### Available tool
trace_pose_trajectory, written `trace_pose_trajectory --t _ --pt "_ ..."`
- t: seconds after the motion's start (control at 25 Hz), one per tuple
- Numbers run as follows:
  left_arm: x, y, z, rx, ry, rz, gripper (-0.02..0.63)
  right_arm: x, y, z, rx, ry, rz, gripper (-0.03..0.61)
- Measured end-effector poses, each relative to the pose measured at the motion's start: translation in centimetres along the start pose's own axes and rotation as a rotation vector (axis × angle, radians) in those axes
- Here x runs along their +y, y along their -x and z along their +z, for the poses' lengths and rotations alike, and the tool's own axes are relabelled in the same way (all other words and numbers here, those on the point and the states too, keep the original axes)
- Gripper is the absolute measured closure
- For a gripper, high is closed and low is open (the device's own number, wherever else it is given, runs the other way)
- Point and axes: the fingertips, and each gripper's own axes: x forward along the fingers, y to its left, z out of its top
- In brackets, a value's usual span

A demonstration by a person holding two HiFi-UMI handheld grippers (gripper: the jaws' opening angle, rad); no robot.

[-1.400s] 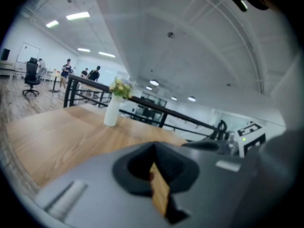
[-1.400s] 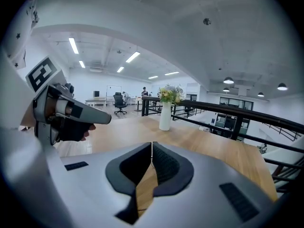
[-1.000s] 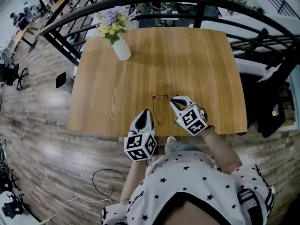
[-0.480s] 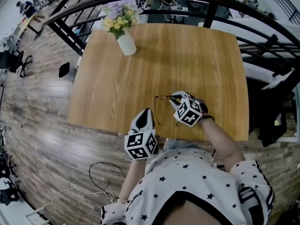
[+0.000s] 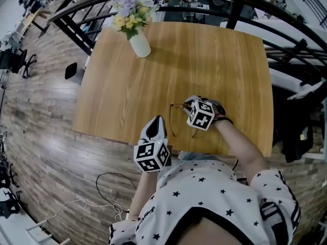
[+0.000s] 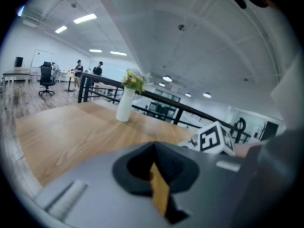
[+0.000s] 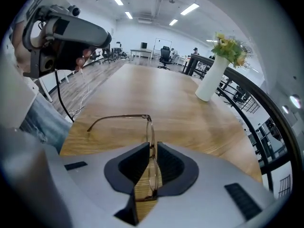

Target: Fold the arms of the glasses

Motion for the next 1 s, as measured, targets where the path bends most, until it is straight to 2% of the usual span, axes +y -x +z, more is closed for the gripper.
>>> trace_pose_trajectory --t 0.56,1.0 --pt "0.5 -0.8 -0.3 0.011 0.003 0.000 0.606 -0.1 -1.7 -0.7 0.046 0.020 0.068 0.557" --pt "0.7 0.9 -0.4 0.007 0.002 0.013 0.606 -0.3 0.3 0.4 0.006 -0.011 -0.007 0.558"
